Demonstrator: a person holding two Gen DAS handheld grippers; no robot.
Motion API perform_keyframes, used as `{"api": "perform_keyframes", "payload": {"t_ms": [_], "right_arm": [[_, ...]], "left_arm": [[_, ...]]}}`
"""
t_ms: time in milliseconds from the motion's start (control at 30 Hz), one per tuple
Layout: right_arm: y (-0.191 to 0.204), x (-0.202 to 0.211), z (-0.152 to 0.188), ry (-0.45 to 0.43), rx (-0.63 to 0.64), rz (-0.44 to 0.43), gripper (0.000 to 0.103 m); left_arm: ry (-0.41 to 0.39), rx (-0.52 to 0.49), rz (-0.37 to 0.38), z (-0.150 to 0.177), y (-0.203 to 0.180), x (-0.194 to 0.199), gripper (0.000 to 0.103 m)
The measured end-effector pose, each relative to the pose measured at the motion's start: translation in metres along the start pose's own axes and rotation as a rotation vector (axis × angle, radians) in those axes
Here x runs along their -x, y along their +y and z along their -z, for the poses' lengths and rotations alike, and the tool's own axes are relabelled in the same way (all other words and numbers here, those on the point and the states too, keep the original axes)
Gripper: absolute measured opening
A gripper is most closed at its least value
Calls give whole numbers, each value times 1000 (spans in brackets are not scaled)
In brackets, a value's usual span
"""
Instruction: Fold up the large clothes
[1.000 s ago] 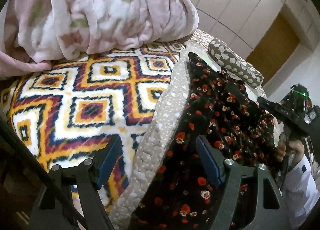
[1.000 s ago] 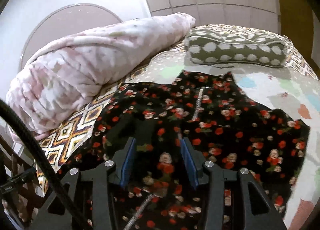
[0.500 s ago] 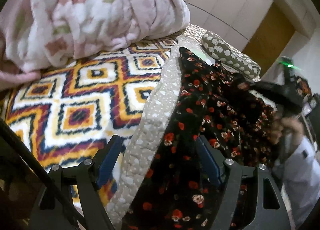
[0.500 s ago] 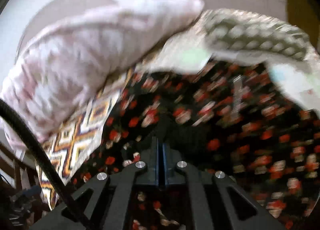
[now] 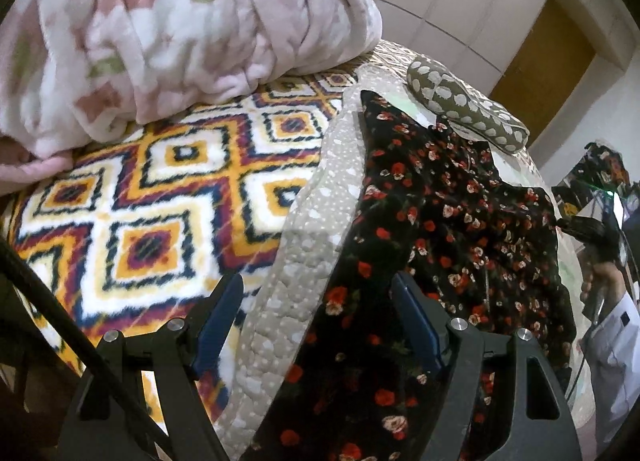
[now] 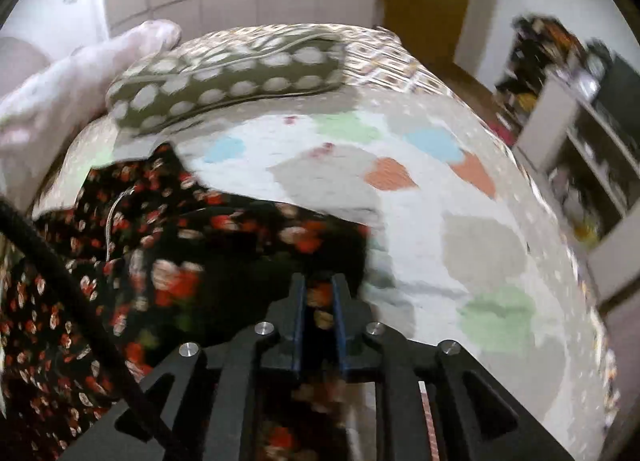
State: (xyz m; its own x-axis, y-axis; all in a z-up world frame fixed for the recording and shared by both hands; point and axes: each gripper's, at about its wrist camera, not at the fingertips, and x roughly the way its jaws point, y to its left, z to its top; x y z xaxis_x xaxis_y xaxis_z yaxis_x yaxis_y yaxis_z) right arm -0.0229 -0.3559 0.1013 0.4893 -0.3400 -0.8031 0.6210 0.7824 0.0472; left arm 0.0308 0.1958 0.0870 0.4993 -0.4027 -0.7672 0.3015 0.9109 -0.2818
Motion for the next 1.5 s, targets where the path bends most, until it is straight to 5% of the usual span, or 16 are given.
{"api": "perform_keyframes", "payload": {"t_ms": [133,200,233,333,500,667,800,900,933,967,1067,1200,1367,1500], "right_arm": [[-8,17,3,-52,-42,-168,17],[1,18,3,-64,-39,-225,55],[4,16,5,-75,-30,-253,60],[24,0,13,-48,54,-275,60],[41,-27,22,-2,88,-353,46],[68,-47,14,66,94,-452,43],[59,-36,16,34,116,-415,44],[33,-16,19,-6,80,-408,47],[23,-9,22,-21,65,-412,49],[14,-3,24,-31,53,-408,52],[-15,11,31,-54,14,-404,54],[-28,19,31,-70,20,-420,54],[5,1,26,-18,59,-485,54],[38,-44,22,105,46,-360,54]], "left_arm": [[17,-35,14,-22,-19,-13,76],[26,-63,11,-34,-31,-23,76],[35,-78,9,-41,-38,-31,76],[79,-112,23,-63,-60,-57,76],[129,-176,42,-90,-103,-107,76],[167,-169,-102,-106,-115,-168,76],[128,-115,-84,-121,-102,-174,76],[158,-184,-72,-125,-110,-184,76],[190,-215,-65,-125,-116,-191,74],[202,-226,-62,-124,-118,-194,55],[193,-250,-72,-129,-123,-189,22],[174,-198,-132,-142,-105,-190,15],[169,-206,-164,-138,-103,-196,16],[164,-207,-177,-135,-104,-198,17]]}}
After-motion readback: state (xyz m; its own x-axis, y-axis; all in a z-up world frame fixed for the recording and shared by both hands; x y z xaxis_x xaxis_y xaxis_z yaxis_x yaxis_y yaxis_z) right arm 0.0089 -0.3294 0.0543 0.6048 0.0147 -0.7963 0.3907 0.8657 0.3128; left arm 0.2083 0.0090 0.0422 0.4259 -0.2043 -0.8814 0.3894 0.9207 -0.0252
